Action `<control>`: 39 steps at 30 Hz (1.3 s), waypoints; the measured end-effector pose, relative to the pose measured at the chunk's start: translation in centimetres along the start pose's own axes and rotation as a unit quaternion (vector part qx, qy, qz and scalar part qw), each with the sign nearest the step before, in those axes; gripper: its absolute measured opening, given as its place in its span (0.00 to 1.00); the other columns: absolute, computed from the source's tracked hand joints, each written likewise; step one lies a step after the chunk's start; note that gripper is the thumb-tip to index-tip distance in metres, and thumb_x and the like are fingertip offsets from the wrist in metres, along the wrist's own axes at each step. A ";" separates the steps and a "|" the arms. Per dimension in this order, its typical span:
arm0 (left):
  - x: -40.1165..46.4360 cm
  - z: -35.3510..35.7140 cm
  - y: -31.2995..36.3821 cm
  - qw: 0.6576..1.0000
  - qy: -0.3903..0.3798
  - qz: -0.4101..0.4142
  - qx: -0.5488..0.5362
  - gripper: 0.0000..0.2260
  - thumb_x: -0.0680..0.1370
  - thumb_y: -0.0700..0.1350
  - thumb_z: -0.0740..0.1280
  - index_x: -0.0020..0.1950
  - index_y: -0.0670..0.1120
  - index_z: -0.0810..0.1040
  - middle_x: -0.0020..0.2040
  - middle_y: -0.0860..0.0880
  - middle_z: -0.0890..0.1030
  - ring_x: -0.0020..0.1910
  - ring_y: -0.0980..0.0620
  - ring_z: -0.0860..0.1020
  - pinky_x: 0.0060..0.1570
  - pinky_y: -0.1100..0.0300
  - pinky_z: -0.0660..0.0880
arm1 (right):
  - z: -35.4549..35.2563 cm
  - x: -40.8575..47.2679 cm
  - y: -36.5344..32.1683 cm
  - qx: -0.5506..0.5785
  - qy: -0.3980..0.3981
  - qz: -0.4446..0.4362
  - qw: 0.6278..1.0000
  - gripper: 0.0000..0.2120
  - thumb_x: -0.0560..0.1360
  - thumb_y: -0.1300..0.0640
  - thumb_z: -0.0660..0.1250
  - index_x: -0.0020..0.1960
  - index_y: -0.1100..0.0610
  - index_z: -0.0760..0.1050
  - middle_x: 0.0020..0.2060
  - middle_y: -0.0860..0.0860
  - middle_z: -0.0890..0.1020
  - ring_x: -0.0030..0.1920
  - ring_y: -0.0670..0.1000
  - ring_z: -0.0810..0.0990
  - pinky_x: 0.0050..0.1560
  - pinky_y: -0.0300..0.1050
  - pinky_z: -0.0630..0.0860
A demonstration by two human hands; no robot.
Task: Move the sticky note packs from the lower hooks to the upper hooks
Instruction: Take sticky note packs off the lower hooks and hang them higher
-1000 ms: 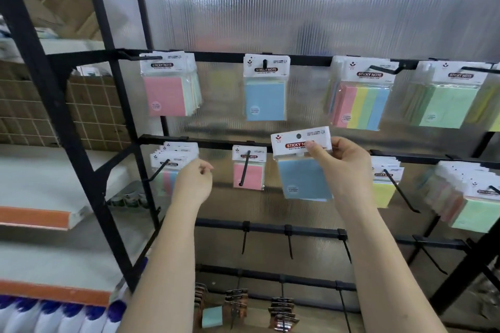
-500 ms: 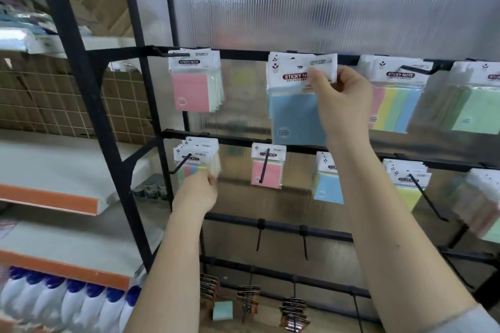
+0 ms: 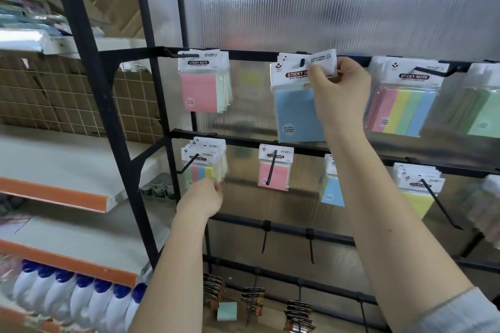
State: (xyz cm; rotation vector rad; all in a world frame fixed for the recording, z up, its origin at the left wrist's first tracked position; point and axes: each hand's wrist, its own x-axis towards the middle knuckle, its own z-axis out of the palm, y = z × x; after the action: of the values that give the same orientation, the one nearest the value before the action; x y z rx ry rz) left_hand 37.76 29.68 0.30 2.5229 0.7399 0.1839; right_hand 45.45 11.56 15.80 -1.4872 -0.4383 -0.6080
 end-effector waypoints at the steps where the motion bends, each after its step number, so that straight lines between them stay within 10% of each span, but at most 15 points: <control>1: 0.0 -0.1 0.1 1.000 0.000 0.000 -0.002 0.10 0.81 0.43 0.56 0.57 0.46 0.75 0.50 0.46 0.77 0.47 0.47 0.75 0.48 0.54 0.74 | 0.0 -0.1 0.1 -0.008 0.000 -0.006 1.000 0.07 0.73 0.59 0.66 0.36 0.55 0.73 0.29 0.44 0.76 0.28 0.39 0.69 0.30 0.32 0.65; 18: -0.4 -0.7 1.0 1.000 0.018 -0.002 -0.018 0.11 0.81 0.44 0.57 0.59 0.47 0.75 0.51 0.46 0.77 0.47 0.50 0.74 0.44 0.59 0.70 | 2.7 5.4 4.5 -0.065 -0.001 0.087 0.994 0.09 0.73 0.57 0.65 0.45 0.64 0.77 0.39 0.55 0.83 0.37 0.49 0.78 0.38 0.43 0.74; 24: -0.3 -1.1 1.1 0.999 0.018 -0.004 -0.033 0.09 0.81 0.43 0.57 0.56 0.48 0.76 0.48 0.50 0.72 0.47 0.50 0.73 0.49 0.56 0.71 | 3.0 7.0 5.3 -0.121 0.005 0.049 0.991 0.01 0.75 0.59 0.65 0.46 0.57 0.73 0.38 0.46 0.75 0.35 0.43 0.71 0.30 0.26 0.66; 28: -0.3 -1.0 1.2 0.999 0.023 -0.002 -0.033 0.10 0.81 0.44 0.57 0.58 0.48 0.75 0.51 0.49 0.74 0.48 0.50 0.72 0.47 0.58 0.70 | 3.2 7.4 5.9 -0.163 0.033 0.014 0.986 0.07 0.74 0.57 0.66 0.50 0.59 0.75 0.43 0.48 0.74 0.43 0.47 0.71 0.43 0.37 0.68; 39: 0.4 -0.3 2.3 0.998 0.017 -0.012 -0.062 0.08 0.81 0.44 0.56 0.52 0.50 0.75 0.47 0.50 0.77 0.46 0.49 0.76 0.47 0.56 0.73 | -1.3 3.6 7.3 -0.114 0.038 0.012 0.993 0.08 0.75 0.58 0.64 0.51 0.56 0.81 0.41 0.44 0.79 0.42 0.42 0.76 0.41 0.23 0.67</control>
State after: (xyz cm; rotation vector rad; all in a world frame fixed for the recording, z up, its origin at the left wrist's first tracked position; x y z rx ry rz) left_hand 39.06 28.36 1.74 2.3978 0.7491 0.2564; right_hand 52.66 9.76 12.29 -1.6779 -0.2981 -0.7119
